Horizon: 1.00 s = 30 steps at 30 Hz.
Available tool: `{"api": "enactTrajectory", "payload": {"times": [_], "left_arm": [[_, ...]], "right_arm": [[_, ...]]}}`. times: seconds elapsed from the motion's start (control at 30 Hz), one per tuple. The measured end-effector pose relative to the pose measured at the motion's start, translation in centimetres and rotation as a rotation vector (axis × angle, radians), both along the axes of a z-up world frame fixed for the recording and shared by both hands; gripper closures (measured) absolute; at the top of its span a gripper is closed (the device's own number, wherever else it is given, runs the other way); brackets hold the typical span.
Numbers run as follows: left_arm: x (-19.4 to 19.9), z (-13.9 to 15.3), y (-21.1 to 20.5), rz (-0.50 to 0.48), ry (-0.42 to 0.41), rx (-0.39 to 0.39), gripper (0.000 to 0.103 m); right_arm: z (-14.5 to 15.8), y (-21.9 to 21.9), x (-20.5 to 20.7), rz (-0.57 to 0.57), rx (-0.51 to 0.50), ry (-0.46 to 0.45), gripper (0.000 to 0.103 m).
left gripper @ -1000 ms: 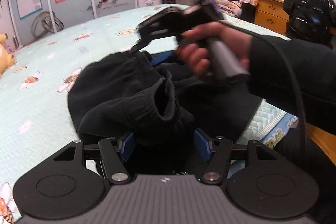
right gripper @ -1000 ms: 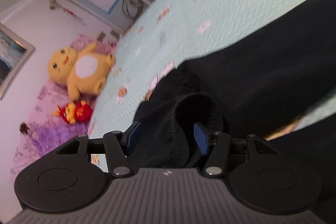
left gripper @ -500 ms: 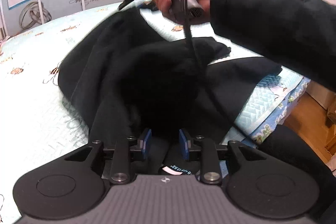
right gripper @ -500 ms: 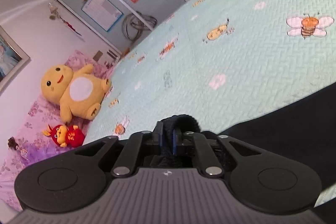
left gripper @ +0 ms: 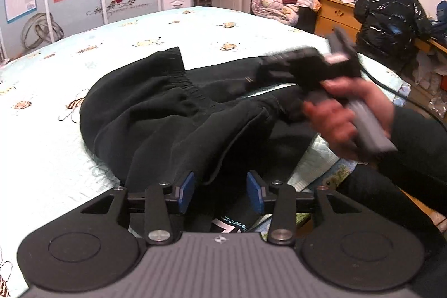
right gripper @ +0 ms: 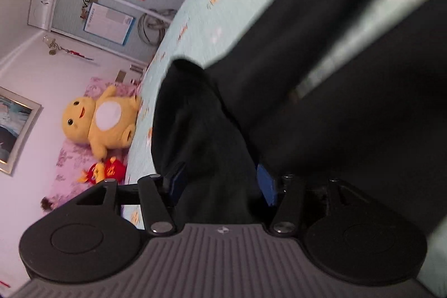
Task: Fold clothes
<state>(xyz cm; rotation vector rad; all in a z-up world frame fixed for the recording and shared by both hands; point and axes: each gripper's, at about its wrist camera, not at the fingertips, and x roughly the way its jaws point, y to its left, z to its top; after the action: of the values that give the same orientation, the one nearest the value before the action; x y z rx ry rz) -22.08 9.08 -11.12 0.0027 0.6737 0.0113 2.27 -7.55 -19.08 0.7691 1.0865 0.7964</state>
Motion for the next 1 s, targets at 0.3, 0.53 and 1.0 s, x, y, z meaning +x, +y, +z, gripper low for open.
{"api": "enactTrajectory", "payload": {"times": [0.3, 0.53, 1.0], "left_arm": [[-0.1, 0.8, -1.5, -0.021, -0.010, 0.072, 0.053], [1.2, 1.2, -2.7, -0.034, 0.000, 0.166, 0.050], [7.6, -2.6, -4.0, -0.155, 0.149, 0.223, 0.054]], "right_arm": [[-1.4, -3.8, -3.1, -0.084, 0.086, 0.103, 0.034], [-2.6, -4.3, -3.1, -0.130, 0.074, 0.205, 0.033], [-4.2, -3.0, -2.2, -0.093, 0.169, 0.282, 0.039]]}}
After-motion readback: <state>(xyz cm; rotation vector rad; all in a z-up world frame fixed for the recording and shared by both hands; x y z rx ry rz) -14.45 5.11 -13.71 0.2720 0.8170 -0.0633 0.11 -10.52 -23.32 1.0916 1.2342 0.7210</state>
